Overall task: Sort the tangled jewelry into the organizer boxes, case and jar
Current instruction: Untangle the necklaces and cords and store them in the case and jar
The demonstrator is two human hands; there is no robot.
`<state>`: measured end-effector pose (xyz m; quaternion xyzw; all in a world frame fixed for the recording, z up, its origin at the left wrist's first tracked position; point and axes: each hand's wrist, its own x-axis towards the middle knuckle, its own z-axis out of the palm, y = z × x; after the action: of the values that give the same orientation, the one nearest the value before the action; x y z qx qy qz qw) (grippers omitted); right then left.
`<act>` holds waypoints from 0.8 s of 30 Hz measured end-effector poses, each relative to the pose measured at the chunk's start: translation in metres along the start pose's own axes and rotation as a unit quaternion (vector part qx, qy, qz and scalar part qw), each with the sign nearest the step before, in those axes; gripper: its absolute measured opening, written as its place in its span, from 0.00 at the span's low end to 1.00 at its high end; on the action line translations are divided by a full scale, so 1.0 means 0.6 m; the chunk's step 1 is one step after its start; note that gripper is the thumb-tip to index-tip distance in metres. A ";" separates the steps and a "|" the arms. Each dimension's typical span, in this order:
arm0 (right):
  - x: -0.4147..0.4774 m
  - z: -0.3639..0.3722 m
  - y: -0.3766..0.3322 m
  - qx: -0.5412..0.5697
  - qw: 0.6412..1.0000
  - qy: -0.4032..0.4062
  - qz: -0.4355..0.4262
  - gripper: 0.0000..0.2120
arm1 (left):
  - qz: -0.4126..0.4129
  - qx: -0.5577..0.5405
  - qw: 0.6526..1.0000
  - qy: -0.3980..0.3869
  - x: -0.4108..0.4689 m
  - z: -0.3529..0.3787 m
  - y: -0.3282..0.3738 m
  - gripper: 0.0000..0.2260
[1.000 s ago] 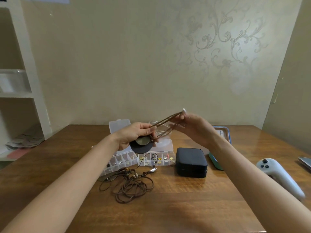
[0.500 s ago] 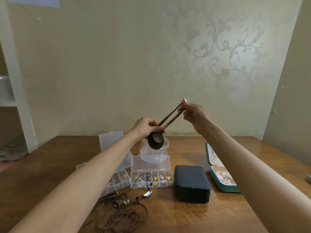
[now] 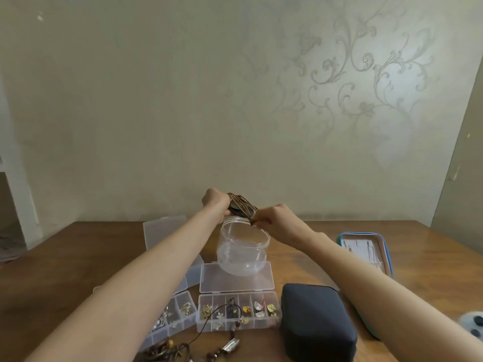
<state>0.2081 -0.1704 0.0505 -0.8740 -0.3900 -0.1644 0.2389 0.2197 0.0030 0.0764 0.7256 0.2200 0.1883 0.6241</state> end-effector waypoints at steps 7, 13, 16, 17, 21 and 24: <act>0.019 0.032 0.018 -0.113 0.978 -0.172 0.038 0.08 | 0.156 0.384 0.907 -0.074 -0.020 0.031 -0.055 0.10; 0.035 0.033 -0.016 -0.178 0.944 -0.274 0.036 0.12 | 0.237 0.623 0.728 -0.163 -0.036 0.039 -0.061 0.13; 0.035 0.022 -0.028 -0.206 0.943 -0.261 0.010 0.14 | 0.245 0.623 0.716 -0.200 -0.028 0.036 -0.044 0.12; 0.036 0.017 -0.028 -0.201 0.951 -0.235 0.003 0.15 | 0.261 0.609 0.723 -0.195 -0.028 0.031 -0.034 0.12; 0.032 0.006 -0.020 -0.189 0.958 -0.213 0.023 0.19 | 0.318 0.543 0.754 -0.186 -0.034 0.006 -0.023 0.15; 0.013 0.018 -0.021 -0.173 0.947 -0.262 0.061 0.18 | 0.255 0.609 0.698 -0.277 -0.050 -0.006 -0.047 0.14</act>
<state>0.2047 -0.1522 0.0488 -0.9362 -0.3505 0.0206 -0.0175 0.1906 -0.0070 0.0494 0.9950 -0.0896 -0.0439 0.0067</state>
